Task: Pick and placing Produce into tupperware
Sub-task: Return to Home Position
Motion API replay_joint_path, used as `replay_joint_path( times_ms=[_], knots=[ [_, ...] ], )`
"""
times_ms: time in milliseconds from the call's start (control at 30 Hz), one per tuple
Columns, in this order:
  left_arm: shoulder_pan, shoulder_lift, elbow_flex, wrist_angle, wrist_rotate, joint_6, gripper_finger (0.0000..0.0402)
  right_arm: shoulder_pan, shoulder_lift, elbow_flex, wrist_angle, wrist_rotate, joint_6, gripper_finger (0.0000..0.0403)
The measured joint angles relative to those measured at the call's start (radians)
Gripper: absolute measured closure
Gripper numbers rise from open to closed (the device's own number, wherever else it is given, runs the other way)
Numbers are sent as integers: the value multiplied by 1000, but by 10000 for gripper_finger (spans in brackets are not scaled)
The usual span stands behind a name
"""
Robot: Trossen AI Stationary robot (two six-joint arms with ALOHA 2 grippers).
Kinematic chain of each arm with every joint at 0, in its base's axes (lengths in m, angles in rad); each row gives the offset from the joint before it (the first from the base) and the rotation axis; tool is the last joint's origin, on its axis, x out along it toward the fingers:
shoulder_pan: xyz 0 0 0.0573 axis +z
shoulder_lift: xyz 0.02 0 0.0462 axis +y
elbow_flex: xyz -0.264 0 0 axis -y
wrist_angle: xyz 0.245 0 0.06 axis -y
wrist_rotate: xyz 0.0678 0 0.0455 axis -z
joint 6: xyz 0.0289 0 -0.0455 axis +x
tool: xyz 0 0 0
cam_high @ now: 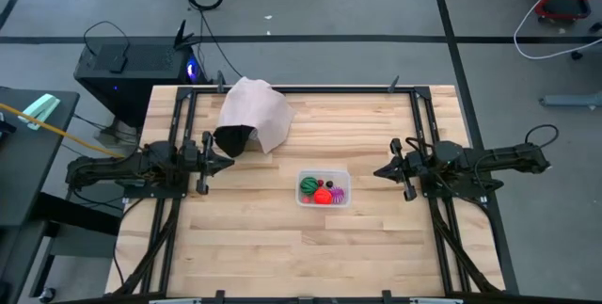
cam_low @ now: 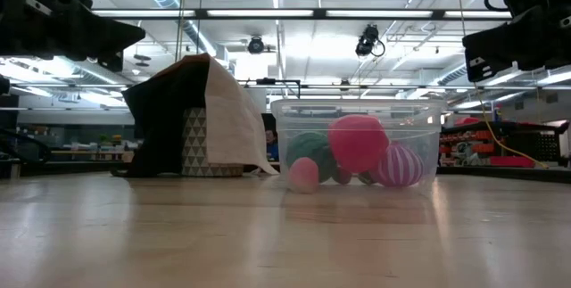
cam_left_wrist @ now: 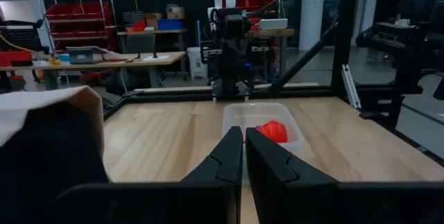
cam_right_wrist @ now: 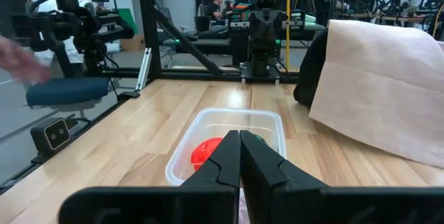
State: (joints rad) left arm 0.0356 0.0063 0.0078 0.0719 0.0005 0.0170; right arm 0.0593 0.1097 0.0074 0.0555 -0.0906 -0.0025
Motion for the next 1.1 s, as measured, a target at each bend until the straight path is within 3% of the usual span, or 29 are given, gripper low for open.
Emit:
replay_joint_path(
  times_ms=[1100],
  knots=[
    [0, 0, 0, -1, 0, -6, 366, 0, 0, 0, 0, 0, 0, 391]
  ],
)
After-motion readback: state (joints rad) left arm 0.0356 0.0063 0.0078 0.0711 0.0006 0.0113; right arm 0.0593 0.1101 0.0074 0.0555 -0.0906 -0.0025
